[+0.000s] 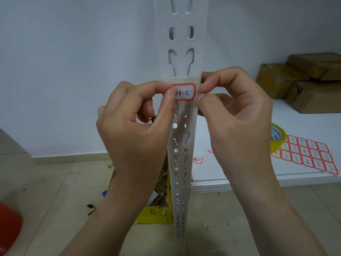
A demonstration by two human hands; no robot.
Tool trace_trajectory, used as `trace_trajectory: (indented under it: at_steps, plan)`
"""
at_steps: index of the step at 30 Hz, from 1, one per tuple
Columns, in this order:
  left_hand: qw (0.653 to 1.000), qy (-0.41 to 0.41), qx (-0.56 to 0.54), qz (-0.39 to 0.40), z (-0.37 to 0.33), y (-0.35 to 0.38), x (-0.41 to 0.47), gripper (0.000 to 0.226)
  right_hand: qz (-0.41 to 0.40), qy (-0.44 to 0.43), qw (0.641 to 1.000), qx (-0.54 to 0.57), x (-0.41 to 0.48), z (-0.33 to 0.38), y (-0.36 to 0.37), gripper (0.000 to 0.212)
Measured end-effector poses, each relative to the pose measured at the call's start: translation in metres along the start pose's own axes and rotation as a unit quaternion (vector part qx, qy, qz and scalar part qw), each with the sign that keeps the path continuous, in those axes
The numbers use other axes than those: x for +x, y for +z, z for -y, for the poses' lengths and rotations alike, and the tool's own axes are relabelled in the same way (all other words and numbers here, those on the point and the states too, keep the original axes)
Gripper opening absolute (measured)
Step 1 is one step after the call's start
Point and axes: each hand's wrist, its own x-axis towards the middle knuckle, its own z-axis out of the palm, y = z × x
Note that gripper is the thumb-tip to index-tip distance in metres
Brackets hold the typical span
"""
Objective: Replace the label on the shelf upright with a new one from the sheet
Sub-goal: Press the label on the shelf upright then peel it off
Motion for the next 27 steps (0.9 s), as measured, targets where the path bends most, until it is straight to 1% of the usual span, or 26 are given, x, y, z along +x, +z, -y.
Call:
trace_trajectory:
  at_steps: [3, 9, 13, 23, 27]
  plan:
    - [1.000, -0.020, -0.017, 0.005, -0.002, 0.002, -0.002, 0.009, -0.003, 0.000, 1.000, 0.005, 0.000, 0.000, 0.001, 0.024]
    - [0.997, -0.059, -0.050, 0.010, -0.008, 0.007, -0.006, 0.016, -0.004, -0.001, 1.000, 0.010, 0.000, 0.000, 0.001, 0.024]
    - [0.997, -0.068, -0.045, 0.011, -0.010, 0.007, -0.008, 0.014, -0.001, -0.001, 1.000, 0.009, 0.000, -0.001, 0.001, 0.023]
    - [0.994, -0.091, -0.055, 0.016, -0.012, 0.008, -0.011, 0.024, -0.003, -0.002, 1.000, 0.013, 0.000, -0.004, 0.002, 0.021]
    - [0.994, -0.087, -0.057, 0.015, -0.012, 0.008, -0.012, 0.018, -0.006, -0.007, 1.000, 0.002, 0.001, -0.005, 0.003, 0.019]
